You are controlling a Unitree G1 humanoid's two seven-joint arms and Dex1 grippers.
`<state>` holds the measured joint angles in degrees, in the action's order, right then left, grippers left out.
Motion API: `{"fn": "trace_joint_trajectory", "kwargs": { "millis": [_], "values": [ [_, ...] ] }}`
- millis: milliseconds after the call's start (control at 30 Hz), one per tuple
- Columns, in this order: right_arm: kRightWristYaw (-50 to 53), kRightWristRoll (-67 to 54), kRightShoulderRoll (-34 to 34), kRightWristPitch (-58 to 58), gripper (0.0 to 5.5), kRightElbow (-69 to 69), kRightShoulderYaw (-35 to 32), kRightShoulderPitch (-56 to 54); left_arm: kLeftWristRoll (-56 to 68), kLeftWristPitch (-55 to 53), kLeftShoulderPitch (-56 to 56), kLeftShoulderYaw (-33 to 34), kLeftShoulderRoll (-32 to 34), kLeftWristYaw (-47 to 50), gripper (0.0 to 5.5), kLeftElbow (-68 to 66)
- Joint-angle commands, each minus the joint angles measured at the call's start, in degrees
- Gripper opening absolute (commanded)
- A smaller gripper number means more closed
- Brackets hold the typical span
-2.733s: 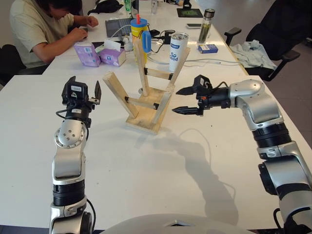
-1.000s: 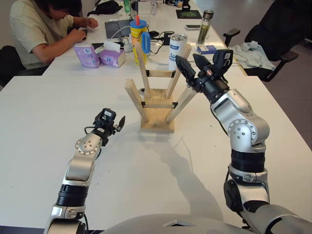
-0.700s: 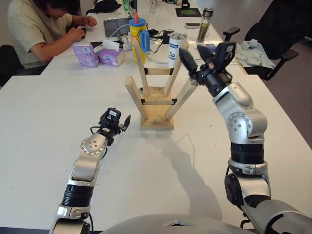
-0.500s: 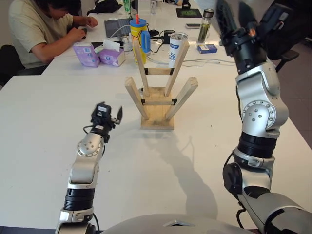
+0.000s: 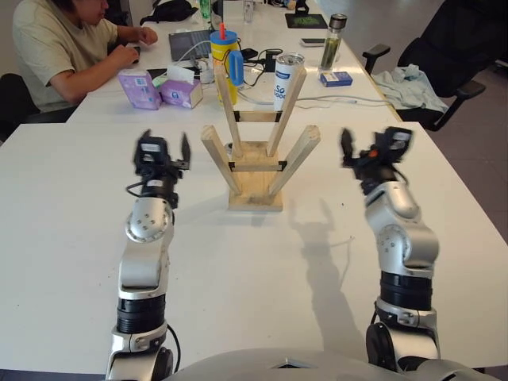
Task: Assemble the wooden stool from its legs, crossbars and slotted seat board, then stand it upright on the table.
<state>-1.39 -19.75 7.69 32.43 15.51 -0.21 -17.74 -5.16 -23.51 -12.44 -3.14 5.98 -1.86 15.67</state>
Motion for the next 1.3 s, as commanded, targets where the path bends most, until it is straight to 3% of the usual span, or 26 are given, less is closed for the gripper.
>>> {"fn": "trace_joint_trajectory", "kwargs": {
  "millis": [33,133,300,500,700,800,933,1033,1300],
  "values": [
    [-4.15,1.33,0.27,4.13,3.85,0.72,7.38,1.35,-0.80,-2.66,-2.08,-4.35,-0.20,-2.83,3.60,-1.94],
    [-4.76,2.73,3.96,3.32,3.85,-4.67,2.25,0.68,-0.67,-3.41,-0.02,-0.30,2.14,-2.43,3.60,-2.04],
    [-8.90,5.69,8.05,-3.92,3.85,-15.02,-0.17,-4.92,0.21,-2.69,4.85,2.41,7.54,-6.80,3.60,-5.58],
    [-17.51,8.50,2.10,-20.01,3.85,-30.73,4.64,-19.72,0.24,-0.01,3.27,1.51,11.75,-11.70,3.60,-13.18],
    [-26.51,15.85,1.75,-38.20,3.85,-60.82,8.38,-34.36,-1.23,0.93,-1.88,-0.48,15.20,-15.10,3.60,-21.22],
    [-35.88,15.84,1.66,-43.78,3.85,-68.26,8.73,-37.92,-1.98,2.12,-5.48,-1.69,16.19,-16.77,3.60,-26.97],
    [-47.98,13.38,-0.54,-45.97,3.85,-69.68,8.80,-38.17,-3.10,5.15,-9.21,-3.41,16.64,-18.32,3.60,-35.30],
    [-51.60,13.31,-2.71,-46.92,3.85,-67.96,9.54,-36.69,-3.31,6.43,-10.75,-4.04,16.42,-19.20,3.60,-39.24],
    [-44.89,16.31,-8.93,-41.98,3.85,-58.90,12.26,-27.46,-2.84,7.75,-9.53,-4.15,14.68,-18.45,3.60,-39.37]
  ]
}}
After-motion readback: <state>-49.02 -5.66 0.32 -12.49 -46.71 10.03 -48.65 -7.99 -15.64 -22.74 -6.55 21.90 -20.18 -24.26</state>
